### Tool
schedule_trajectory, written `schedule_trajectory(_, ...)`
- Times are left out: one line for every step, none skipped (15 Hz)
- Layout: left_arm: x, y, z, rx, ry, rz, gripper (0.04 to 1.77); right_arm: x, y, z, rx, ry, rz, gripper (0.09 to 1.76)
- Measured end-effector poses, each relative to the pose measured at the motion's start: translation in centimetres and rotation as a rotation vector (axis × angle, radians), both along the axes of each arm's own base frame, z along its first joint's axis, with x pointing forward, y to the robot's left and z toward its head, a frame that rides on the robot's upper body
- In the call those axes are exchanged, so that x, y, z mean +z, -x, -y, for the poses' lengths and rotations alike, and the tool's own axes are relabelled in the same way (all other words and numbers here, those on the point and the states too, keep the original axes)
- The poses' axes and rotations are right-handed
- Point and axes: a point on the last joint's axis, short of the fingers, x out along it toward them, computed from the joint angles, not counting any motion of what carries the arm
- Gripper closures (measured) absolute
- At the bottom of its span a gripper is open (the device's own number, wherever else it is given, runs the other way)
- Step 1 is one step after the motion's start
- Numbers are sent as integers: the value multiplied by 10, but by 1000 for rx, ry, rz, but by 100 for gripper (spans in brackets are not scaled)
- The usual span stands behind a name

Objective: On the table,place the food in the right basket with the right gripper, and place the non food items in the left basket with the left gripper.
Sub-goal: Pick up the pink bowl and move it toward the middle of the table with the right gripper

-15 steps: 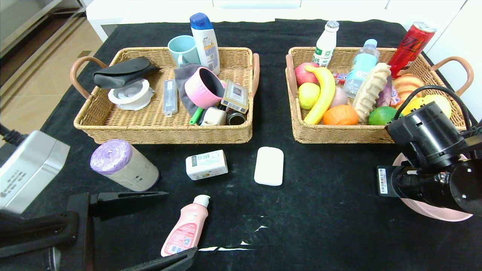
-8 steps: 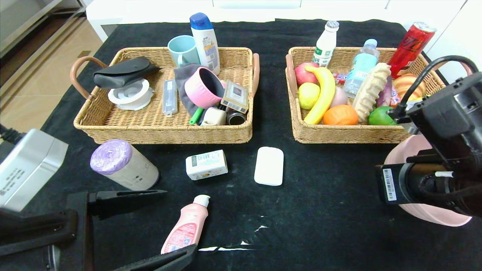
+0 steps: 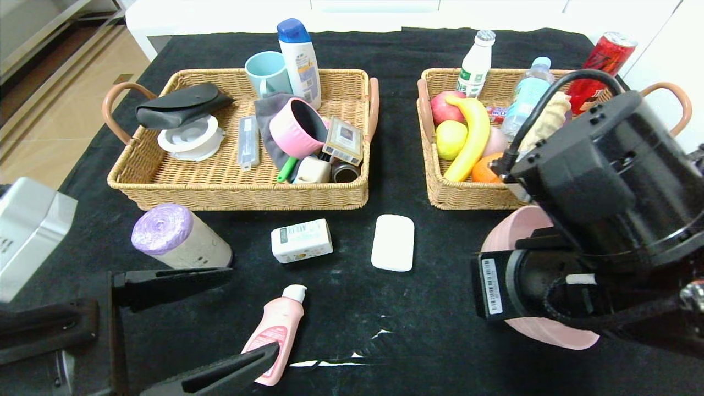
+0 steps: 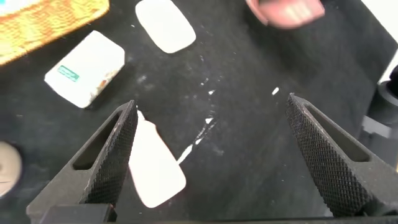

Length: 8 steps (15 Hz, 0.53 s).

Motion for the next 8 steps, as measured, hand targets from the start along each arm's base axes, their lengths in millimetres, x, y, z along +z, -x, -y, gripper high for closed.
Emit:
schedule_trajectory(1, 1, -1, 2, -1, 10, 9, -1, 3, -9, 22, -2, -3, 165)
schedule_trajectory(2, 2, -2, 3, 1, 17, 9, -2, 6, -18, 39, -8, -8, 165)
schedule_trajectory(3, 2, -2, 3, 1, 24, 9, -3, 9, -27, 54, -14, -14, 165)
schedule_trajectory(4, 3, -3, 7, 2, 30, 9, -5, 12, -34, 67, -11, -22, 165)
schedule_trajectory(5, 4, -4, 15, 4, 37, 9, -5, 14, -42, 75, -15, -32, 165)
schedule_trajectory(7, 5, -6, 24, 7, 46, 9, -7, 17, -49, 83, -8, -45, 165)
schedule_trajectory(9, 6, -7, 29, 9, 54, 9, -9, 19, -56, 94, 0, -56, 165)
schedule_trajectory(11, 8, -9, 31, 14, 62, 9, -11, 22, -62, 107, 8, -61, 165)
